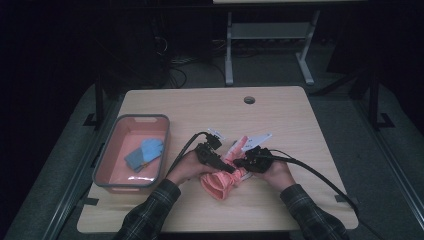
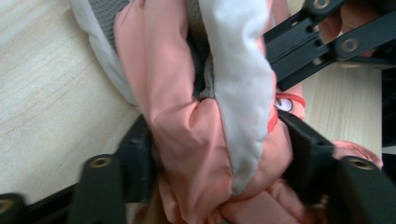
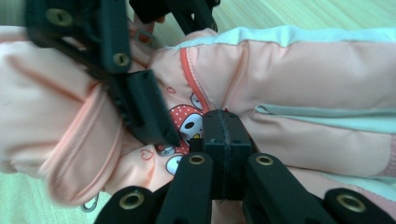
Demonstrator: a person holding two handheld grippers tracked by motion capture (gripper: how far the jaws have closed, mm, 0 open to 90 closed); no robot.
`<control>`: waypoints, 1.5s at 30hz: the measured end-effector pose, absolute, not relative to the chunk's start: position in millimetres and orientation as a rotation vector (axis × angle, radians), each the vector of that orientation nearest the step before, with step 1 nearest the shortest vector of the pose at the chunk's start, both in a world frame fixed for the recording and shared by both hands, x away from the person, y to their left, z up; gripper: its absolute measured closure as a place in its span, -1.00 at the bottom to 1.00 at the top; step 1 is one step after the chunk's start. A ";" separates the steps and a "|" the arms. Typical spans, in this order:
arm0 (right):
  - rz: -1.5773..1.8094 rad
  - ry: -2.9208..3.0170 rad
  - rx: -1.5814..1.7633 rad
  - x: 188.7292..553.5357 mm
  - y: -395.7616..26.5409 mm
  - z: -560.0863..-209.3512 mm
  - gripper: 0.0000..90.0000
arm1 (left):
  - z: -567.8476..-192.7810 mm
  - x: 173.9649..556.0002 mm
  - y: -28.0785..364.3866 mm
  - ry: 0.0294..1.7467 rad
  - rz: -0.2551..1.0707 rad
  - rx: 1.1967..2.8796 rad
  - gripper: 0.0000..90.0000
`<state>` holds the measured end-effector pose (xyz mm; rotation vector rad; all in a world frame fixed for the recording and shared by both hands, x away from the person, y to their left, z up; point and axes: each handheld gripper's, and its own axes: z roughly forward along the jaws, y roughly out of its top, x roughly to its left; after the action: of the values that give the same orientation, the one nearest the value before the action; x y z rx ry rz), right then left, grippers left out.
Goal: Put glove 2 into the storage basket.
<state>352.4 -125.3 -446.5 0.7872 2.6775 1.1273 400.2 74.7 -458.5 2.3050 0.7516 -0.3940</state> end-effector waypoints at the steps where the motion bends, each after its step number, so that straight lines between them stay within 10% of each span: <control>1: 1.151 2.676 0.788 353.1 -128.0 -443.5 0.99 | -459.3 400.7 76.1 0.748 -0.402 2.302 0.00; 18: 1.207 2.451 0.943 325.0 -198.7 -431.0 -0.29 | -449.6 396.3 80.6 0.696 -0.378 2.272 0.41; 45: 1.013 2.295 1.239 338.8 -248.2 -482.5 -0.66 | -410.6 387.5 95.0 0.653 -0.258 2.236 0.43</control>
<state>338.8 -248.2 -482.5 1.2386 2.2946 1.0129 387.5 95.0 -410.6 2.2359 0.6526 -0.2582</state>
